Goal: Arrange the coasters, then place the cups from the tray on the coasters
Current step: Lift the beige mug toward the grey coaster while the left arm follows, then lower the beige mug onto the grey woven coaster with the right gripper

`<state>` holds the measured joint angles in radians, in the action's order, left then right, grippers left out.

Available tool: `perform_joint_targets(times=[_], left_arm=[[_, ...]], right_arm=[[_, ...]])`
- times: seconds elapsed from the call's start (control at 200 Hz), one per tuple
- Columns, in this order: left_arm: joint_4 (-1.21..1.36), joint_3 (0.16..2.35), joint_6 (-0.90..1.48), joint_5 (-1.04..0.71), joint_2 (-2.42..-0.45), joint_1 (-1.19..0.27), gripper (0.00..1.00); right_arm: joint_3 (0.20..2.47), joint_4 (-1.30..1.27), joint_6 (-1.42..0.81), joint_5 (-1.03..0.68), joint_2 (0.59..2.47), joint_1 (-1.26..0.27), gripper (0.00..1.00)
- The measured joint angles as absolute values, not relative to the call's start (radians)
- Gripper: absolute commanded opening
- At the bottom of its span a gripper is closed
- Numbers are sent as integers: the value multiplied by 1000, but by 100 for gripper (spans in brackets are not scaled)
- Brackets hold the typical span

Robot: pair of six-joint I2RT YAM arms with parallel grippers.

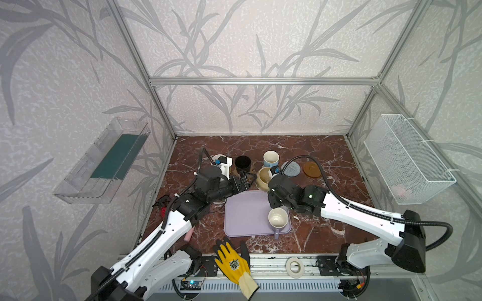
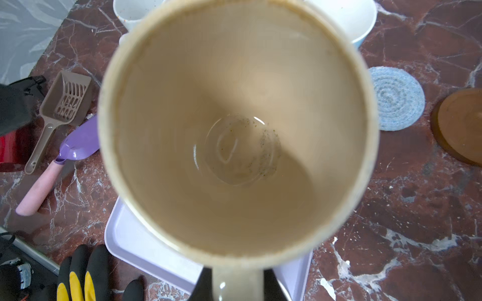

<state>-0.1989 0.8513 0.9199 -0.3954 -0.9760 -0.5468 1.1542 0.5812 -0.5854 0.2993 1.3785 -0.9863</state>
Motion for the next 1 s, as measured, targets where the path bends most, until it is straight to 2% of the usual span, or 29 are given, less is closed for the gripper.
perform_joint_targets(times=[0.615,1.0], left_arm=[[-156,1106,882,-389,-1373,-602,99],[-164,1260,862,-364,-1609,-622,99]], right_arm=[[1106,543,-502,138,1377,-619,0],[1115,519,-425,130,1535,-506,0]])
